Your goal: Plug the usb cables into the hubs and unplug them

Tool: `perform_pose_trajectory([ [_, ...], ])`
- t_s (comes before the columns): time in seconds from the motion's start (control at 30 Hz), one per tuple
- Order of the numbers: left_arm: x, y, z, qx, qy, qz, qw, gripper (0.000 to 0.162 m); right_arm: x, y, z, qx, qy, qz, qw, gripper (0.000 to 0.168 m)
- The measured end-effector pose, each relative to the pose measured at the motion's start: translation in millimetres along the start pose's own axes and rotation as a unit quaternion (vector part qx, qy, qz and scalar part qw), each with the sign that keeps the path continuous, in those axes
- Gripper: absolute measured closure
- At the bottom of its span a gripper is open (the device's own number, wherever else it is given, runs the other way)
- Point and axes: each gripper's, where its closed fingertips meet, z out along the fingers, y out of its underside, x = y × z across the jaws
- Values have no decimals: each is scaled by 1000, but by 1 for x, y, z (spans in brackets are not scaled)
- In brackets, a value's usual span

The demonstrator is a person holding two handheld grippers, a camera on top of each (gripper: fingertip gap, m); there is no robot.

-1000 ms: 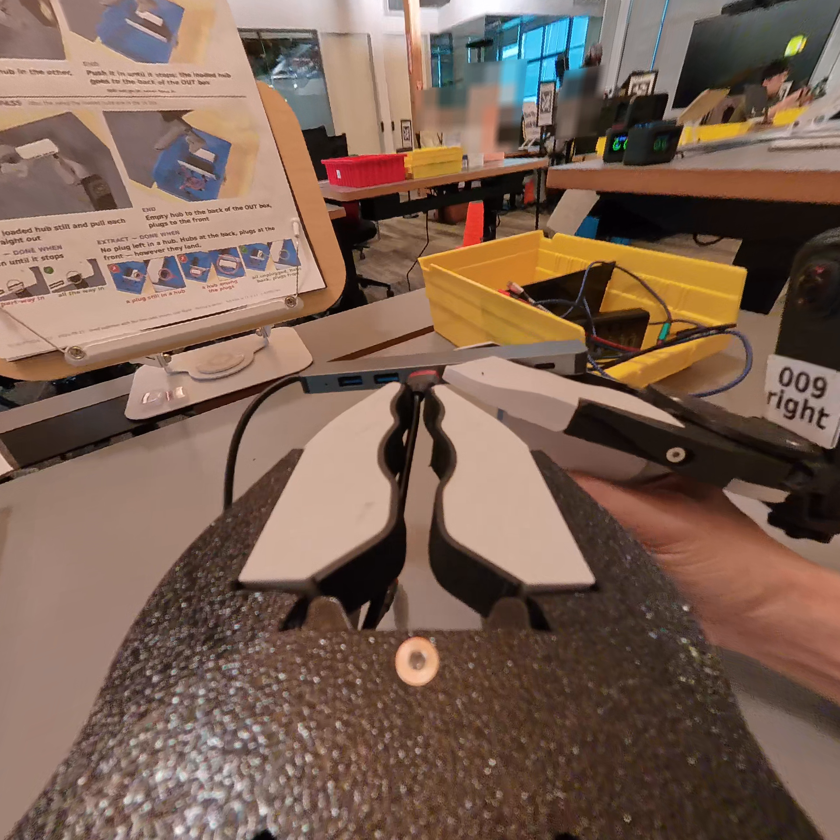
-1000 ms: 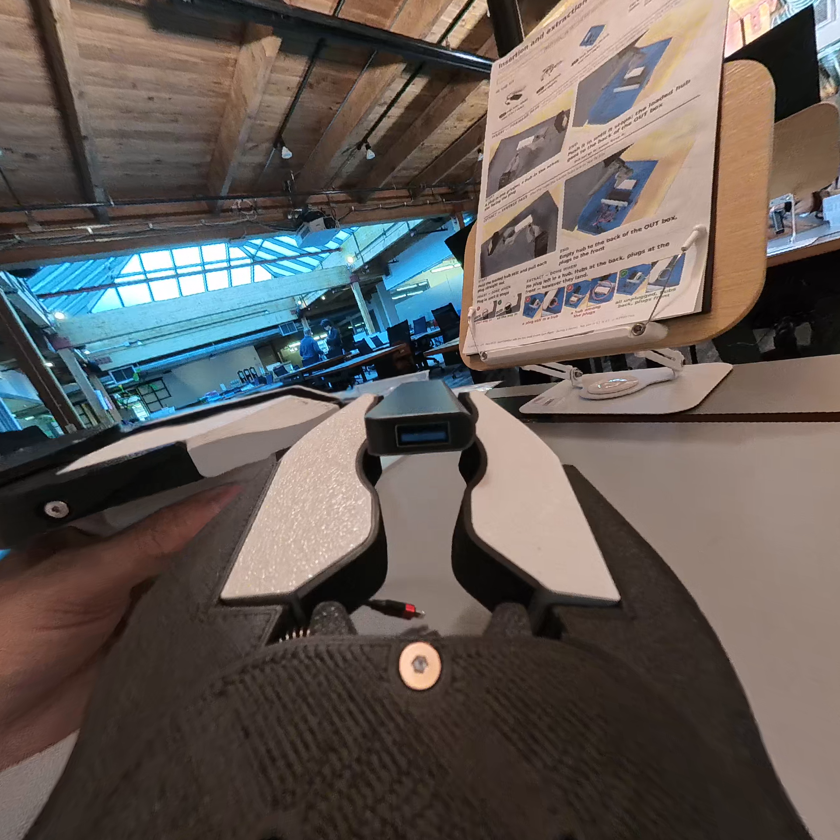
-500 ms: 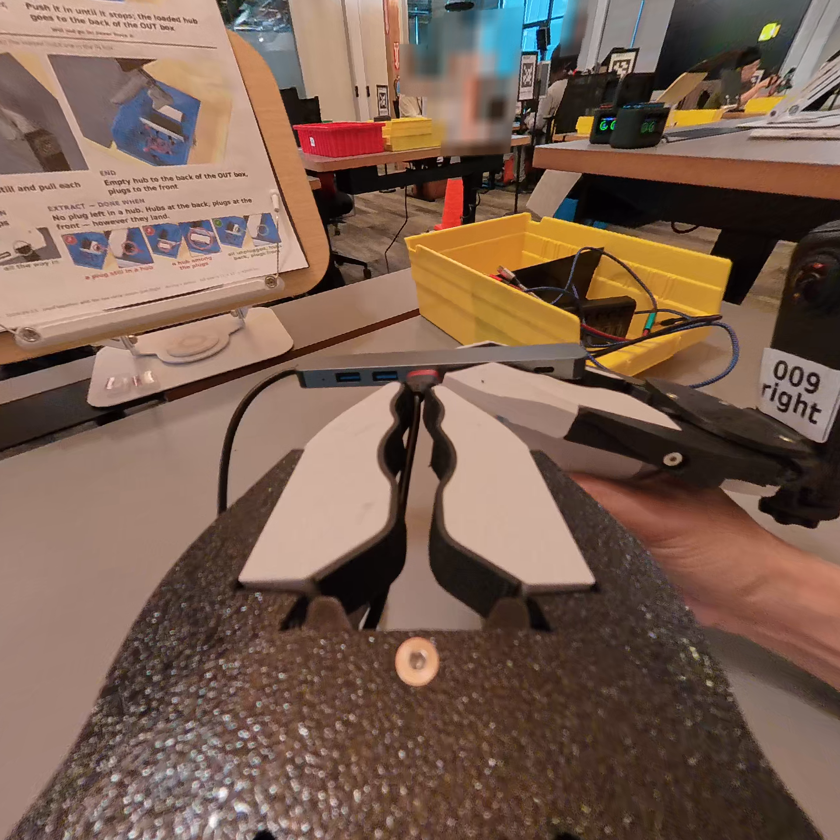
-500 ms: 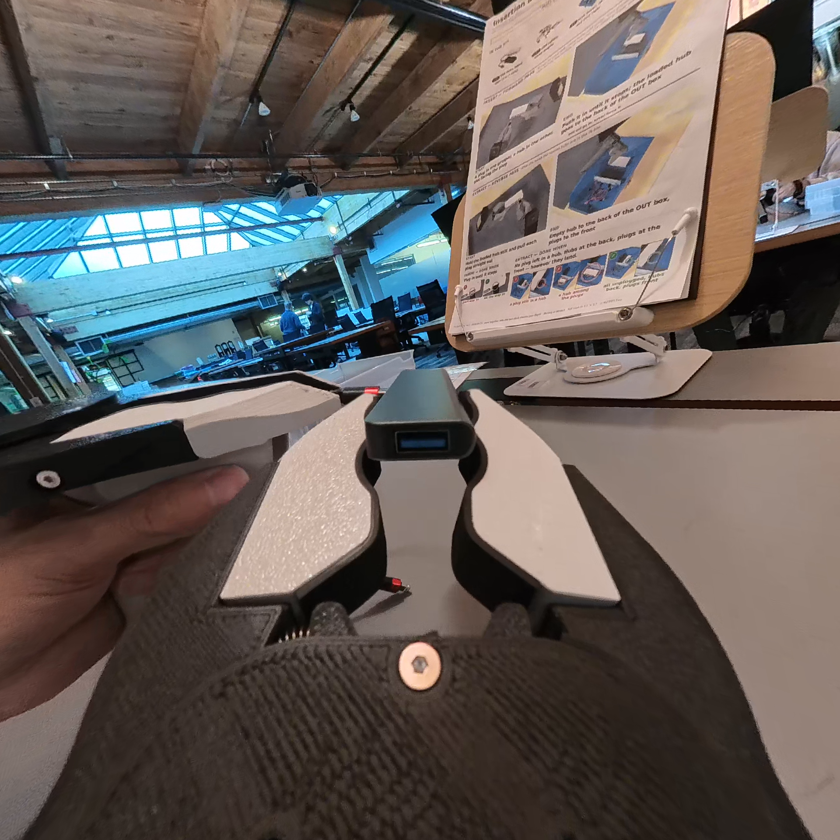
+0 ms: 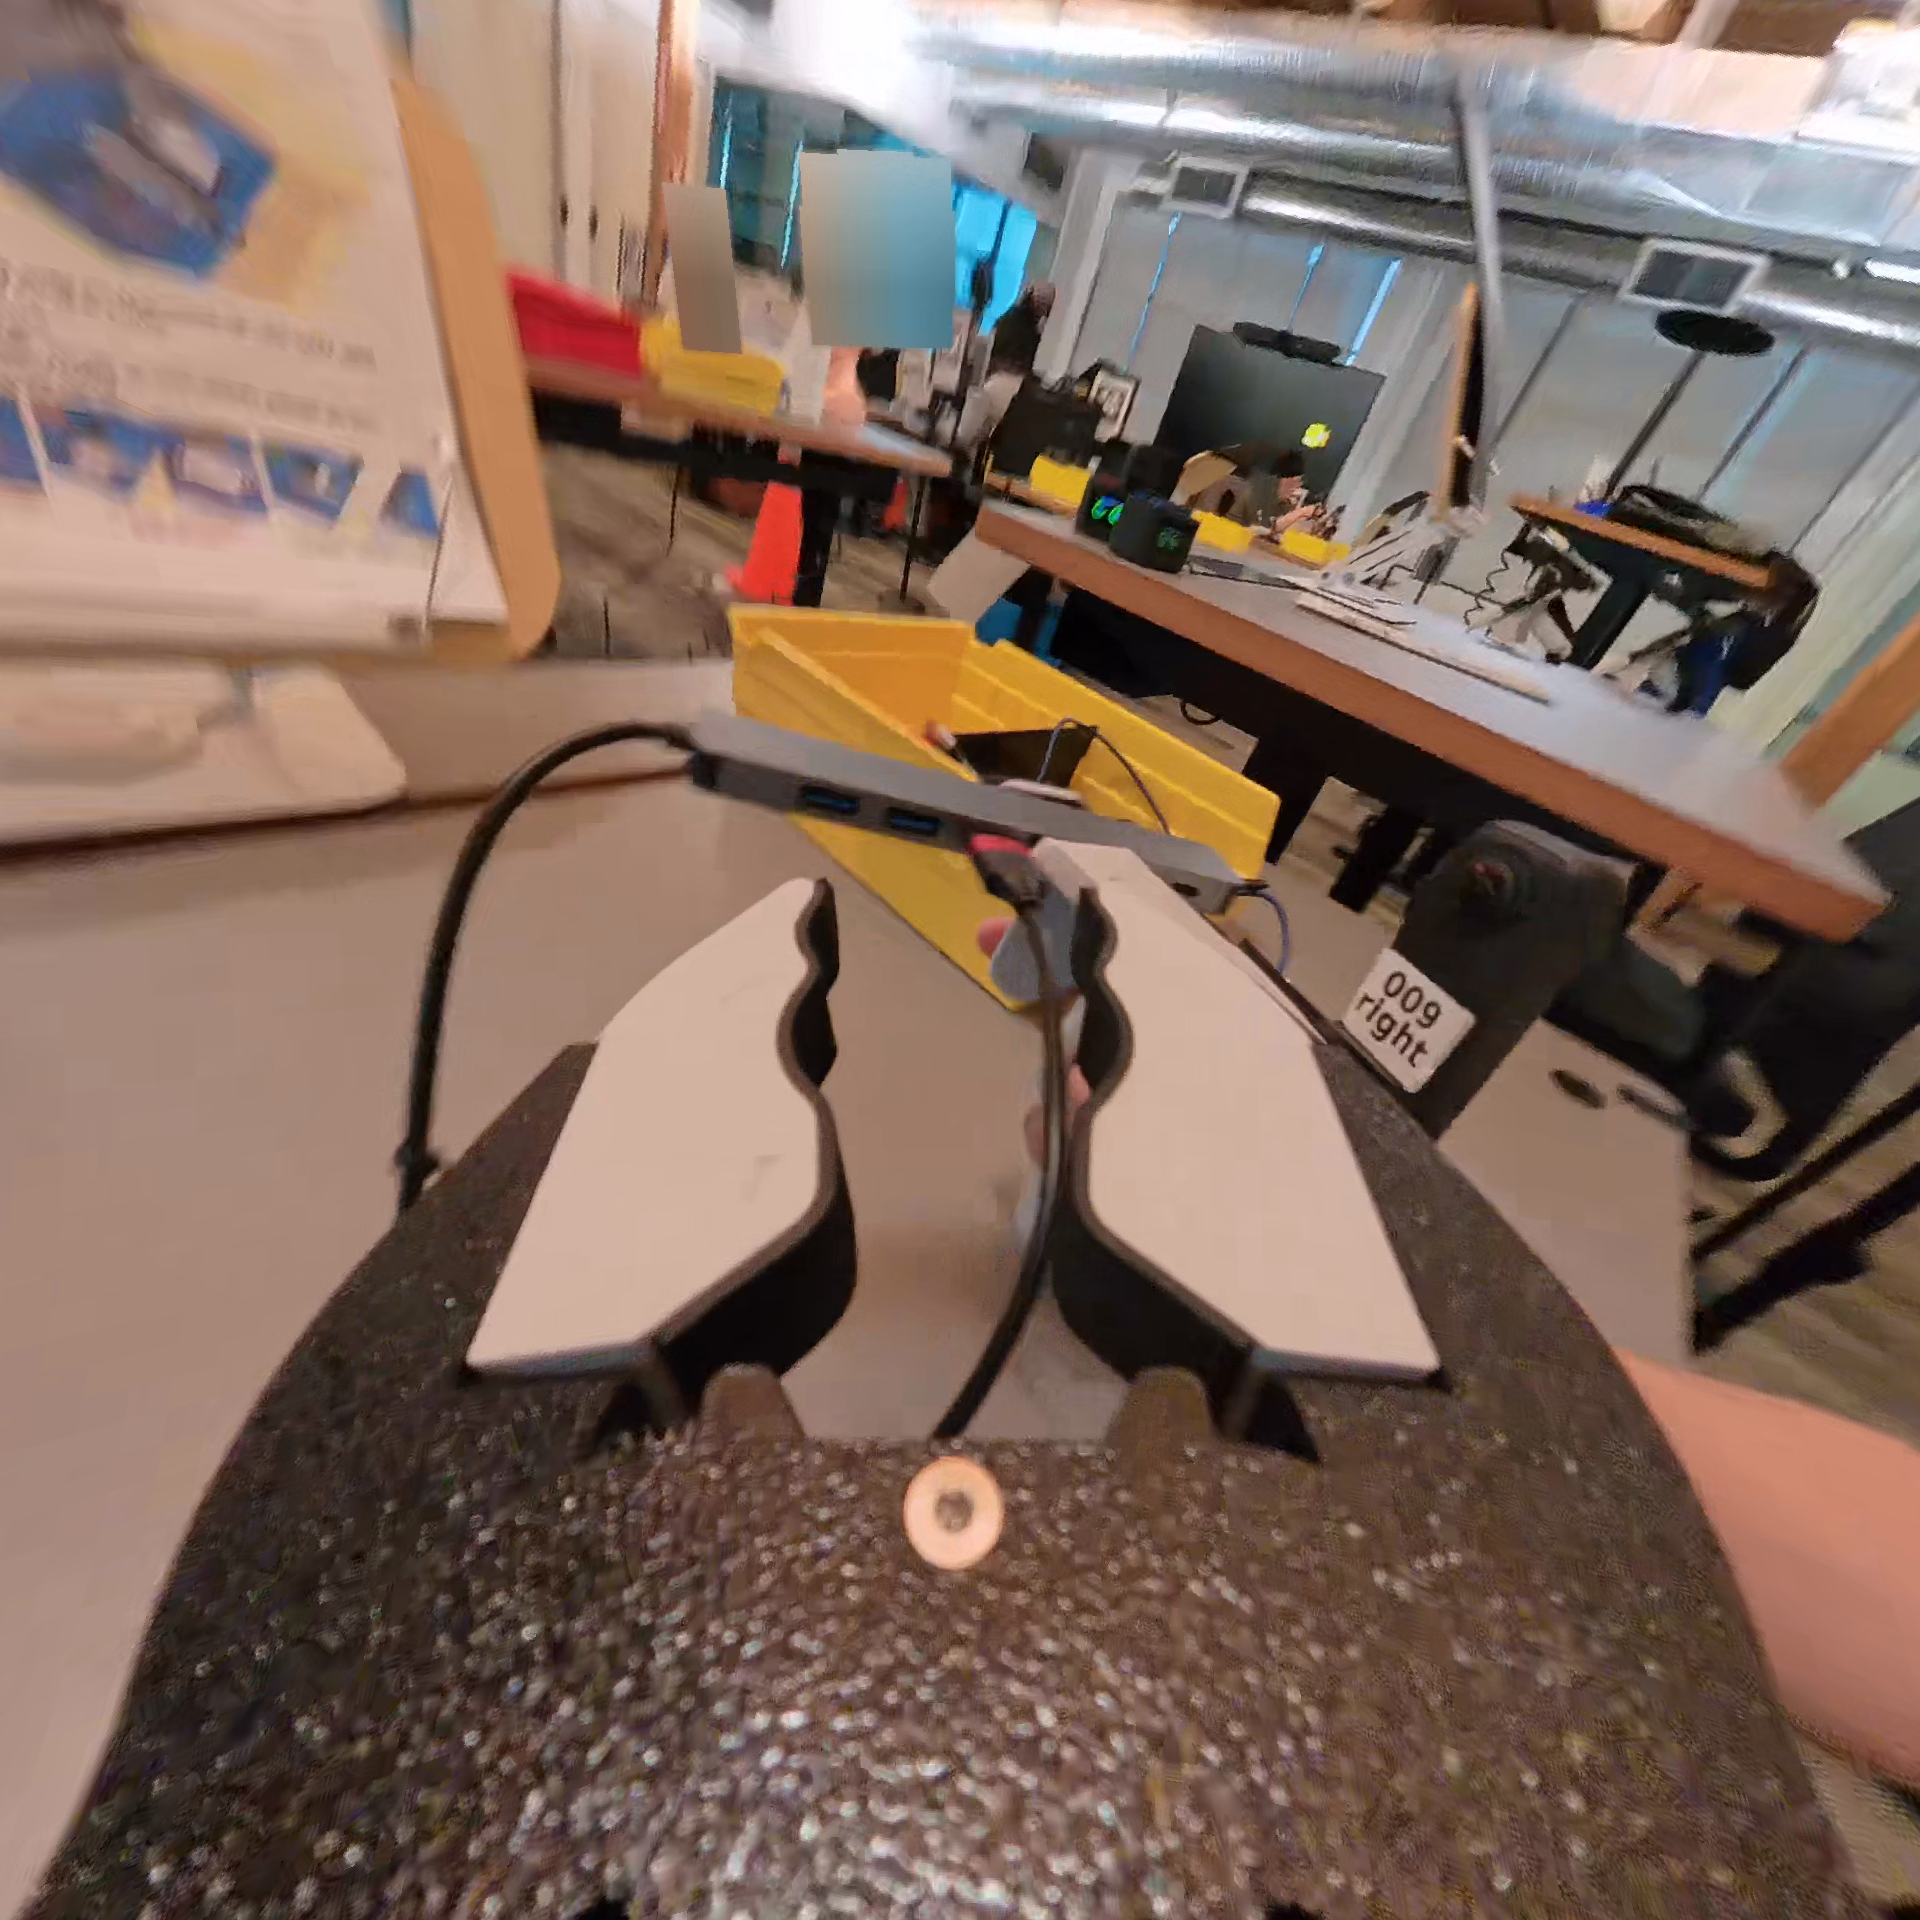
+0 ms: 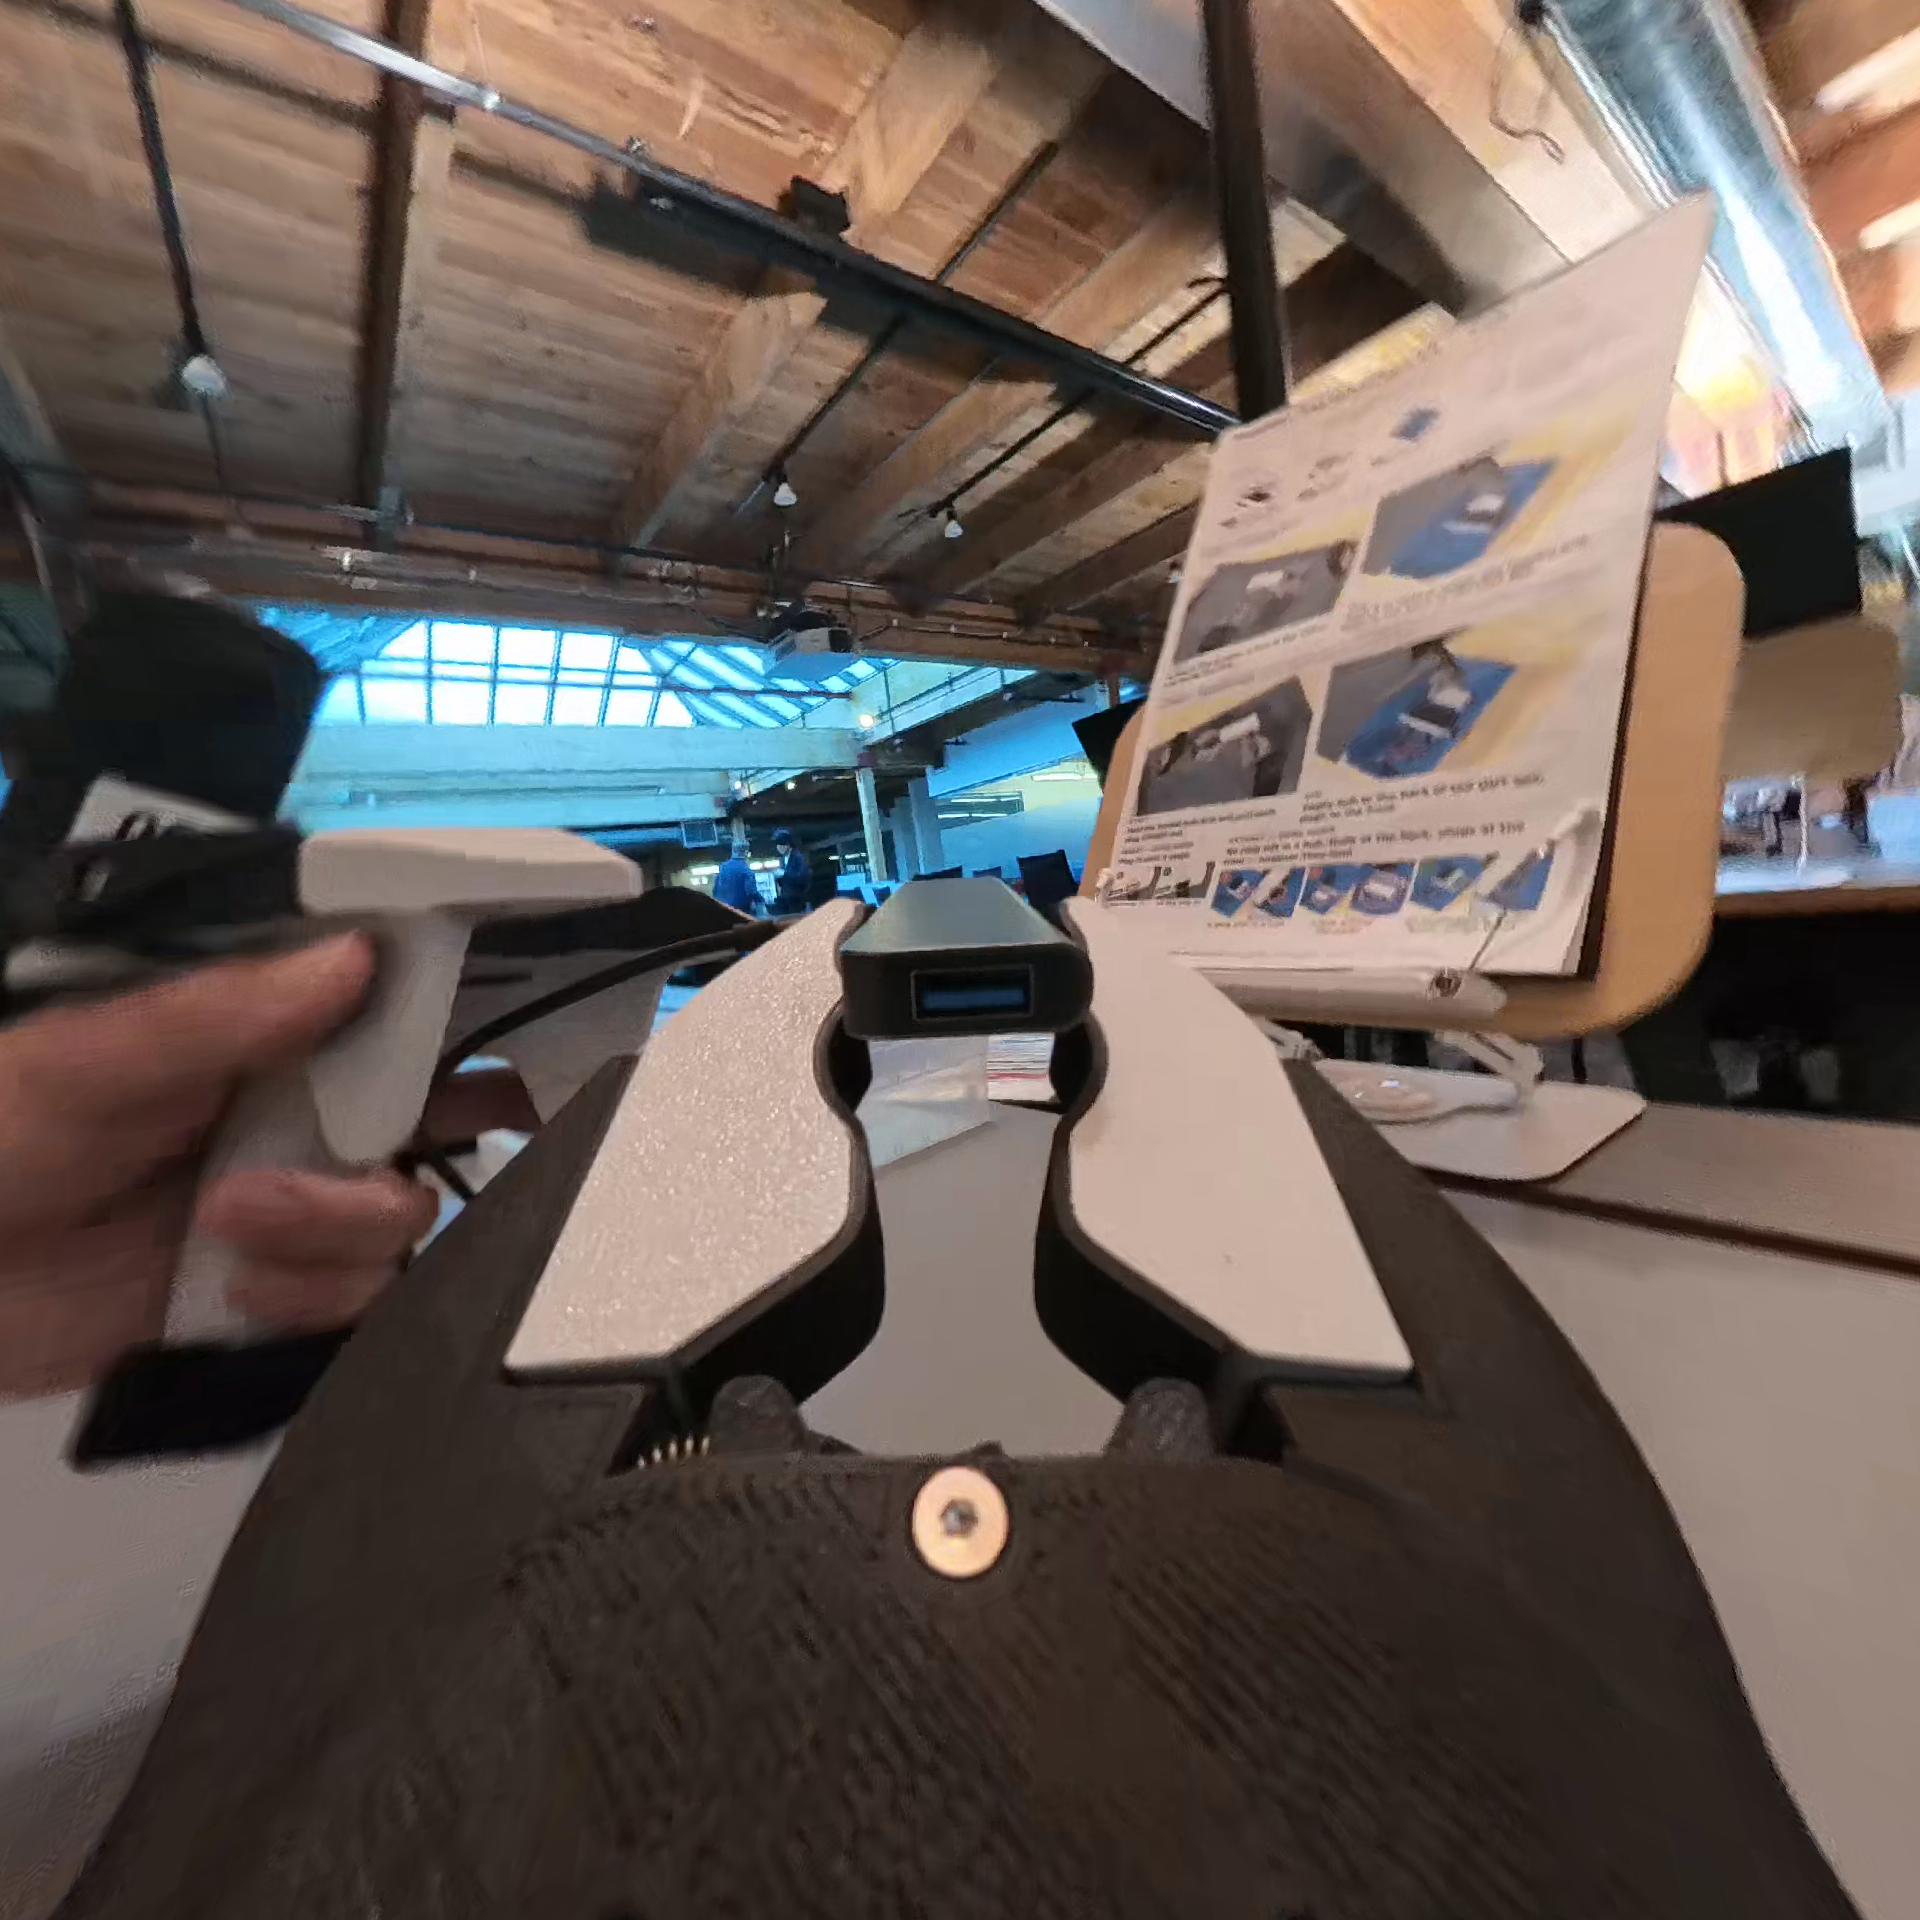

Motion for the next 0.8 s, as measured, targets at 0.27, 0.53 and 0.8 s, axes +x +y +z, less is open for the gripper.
perform_pose_trajectory([
  [0.27,-14,-3,-15,-91,175,-382,903,127,-43,4,7,-8,-67,-135,989,136],
  [0.53,-28,-1,-9,-17,205,-444,872,151,-63,30,11,-55,-115,-97,987,136],
  [0.8,-51,10,-9,-100,110,-362,920,152,-47,47,10,-120,-111,-45,986,119],
])
